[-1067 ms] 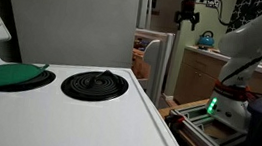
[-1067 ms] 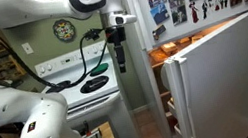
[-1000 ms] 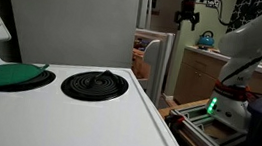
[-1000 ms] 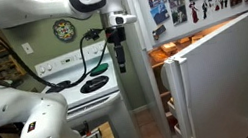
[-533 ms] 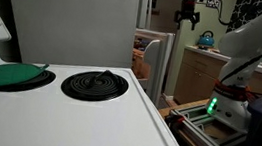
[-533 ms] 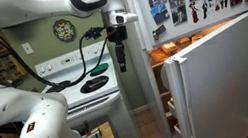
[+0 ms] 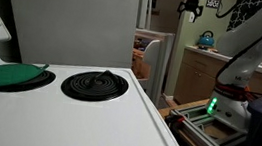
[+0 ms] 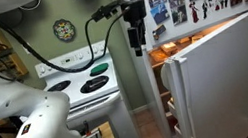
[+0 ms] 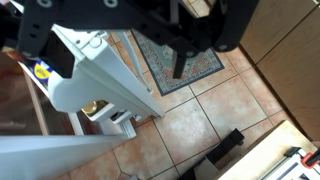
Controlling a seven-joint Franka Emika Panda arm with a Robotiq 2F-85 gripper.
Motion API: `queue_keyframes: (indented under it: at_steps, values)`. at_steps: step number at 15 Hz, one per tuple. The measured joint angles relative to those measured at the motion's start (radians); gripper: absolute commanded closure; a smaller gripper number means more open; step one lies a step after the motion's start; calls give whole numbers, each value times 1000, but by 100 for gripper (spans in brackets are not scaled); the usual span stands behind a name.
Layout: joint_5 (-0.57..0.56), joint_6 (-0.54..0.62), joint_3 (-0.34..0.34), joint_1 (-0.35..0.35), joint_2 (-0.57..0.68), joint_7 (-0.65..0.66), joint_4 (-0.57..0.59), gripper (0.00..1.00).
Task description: Close the fridge door
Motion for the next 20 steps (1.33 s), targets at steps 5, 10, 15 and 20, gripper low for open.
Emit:
queue_keyframes:
  at_steps: [5,10,15,20]
  values:
    - [35,41,-31,-32,82,38,72,0]
    - [36,41,-29,-32,86,42,78,0]
    - [114,40,-54,-29,151,11,99,0]
    - [207,40,-91,-29,264,-63,152,0]
